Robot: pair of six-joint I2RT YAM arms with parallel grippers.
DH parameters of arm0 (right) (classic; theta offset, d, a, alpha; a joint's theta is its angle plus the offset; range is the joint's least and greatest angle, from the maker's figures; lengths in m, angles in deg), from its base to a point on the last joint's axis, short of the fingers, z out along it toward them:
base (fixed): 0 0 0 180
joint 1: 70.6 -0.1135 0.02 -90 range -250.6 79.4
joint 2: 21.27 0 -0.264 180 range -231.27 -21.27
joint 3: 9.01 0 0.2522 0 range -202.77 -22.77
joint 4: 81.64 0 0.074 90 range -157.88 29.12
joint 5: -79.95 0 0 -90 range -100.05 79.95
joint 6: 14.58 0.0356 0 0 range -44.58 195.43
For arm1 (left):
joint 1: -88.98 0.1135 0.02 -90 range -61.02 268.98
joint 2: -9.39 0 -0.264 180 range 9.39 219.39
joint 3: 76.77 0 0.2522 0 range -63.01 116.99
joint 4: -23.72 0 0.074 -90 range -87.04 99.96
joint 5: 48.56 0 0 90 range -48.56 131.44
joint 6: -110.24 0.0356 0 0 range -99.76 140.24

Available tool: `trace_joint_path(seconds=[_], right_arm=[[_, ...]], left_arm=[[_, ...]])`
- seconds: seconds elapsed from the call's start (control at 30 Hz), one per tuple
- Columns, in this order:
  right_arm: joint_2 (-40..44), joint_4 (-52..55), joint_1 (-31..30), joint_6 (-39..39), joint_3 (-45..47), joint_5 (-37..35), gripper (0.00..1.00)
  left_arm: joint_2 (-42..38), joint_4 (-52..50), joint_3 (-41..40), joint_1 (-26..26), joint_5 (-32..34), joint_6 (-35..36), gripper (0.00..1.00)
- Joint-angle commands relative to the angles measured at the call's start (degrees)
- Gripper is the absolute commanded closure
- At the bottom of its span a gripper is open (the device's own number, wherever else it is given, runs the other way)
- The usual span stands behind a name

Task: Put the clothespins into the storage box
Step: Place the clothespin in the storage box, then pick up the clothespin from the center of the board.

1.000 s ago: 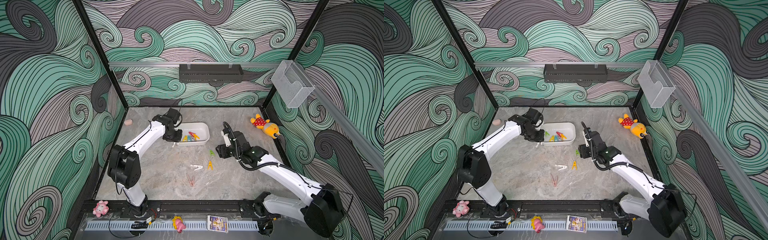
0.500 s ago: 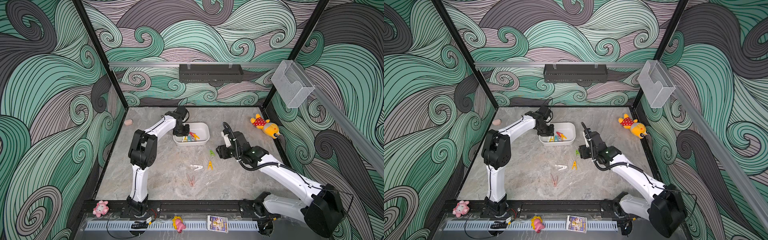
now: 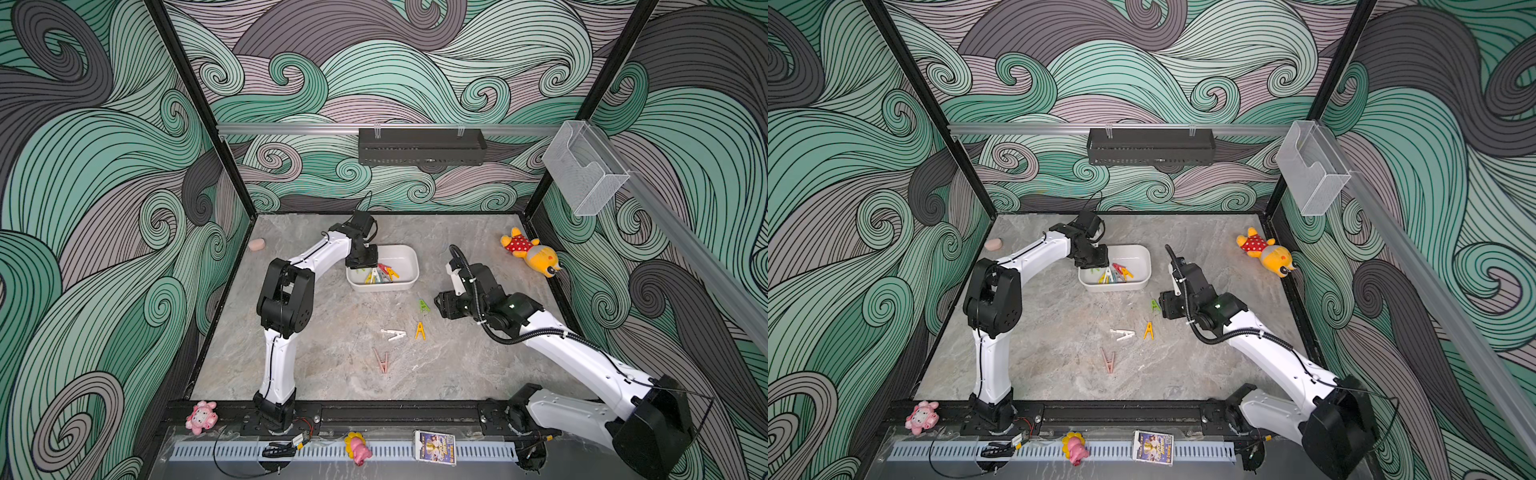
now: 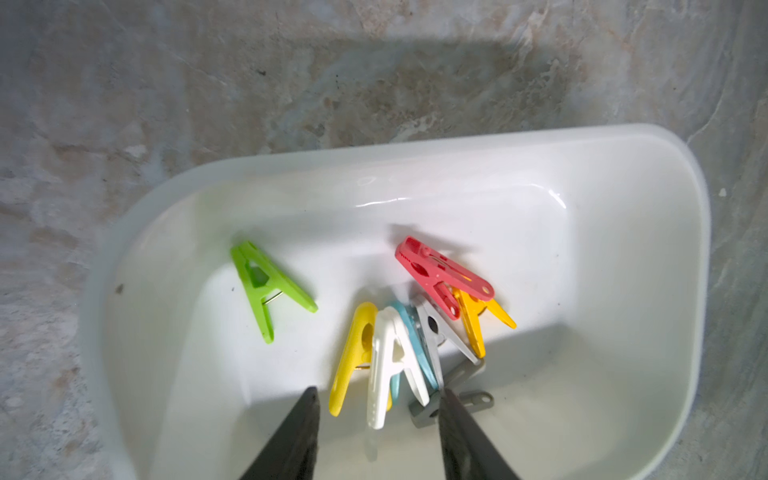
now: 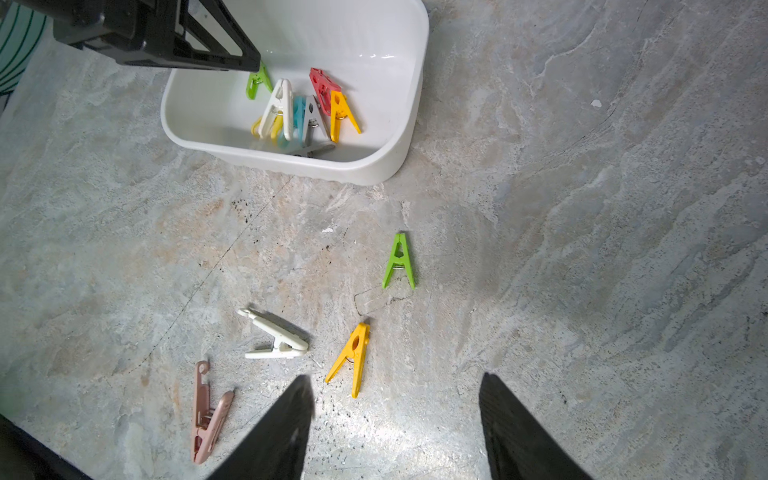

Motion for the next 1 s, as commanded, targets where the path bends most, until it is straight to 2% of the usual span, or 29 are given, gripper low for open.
trace_joint_path(seconds=[0.0, 0.27, 0.6, 0.8, 0.97], right_arm=[[1.34, 2.44, -0.72, 3.13, 0.28, 0.56, 0.35], [2.54, 6.80, -4.23, 10.84, 2.39, -0.98, 0.35], [3.81, 8.57, -9.40, 23.42, 6.52, -4.20, 0.34], [-3.60, 4.58, -10.56, 22.76, 4.06, -2.19, 0.34], [-10.36, 1.37, -11.40, 22.37, 1.86, -0.90, 0.37]], left_arm=[[-4.73, -0.25, -1.09, 0.65, 0.14, 1.20, 0.48], [-15.88, -0.14, -8.63, 1.01, -2.35, 1.02, 0.44], [-31.09, 4.55, -25.10, 0.86, -4.06, -1.80, 0.43], [-36.78, 7.64, -30.24, 0.75, -4.22, -4.13, 0.44], [-38.79, 8.80, -30.78, 0.82, -4.48, -4.63, 0.44]])
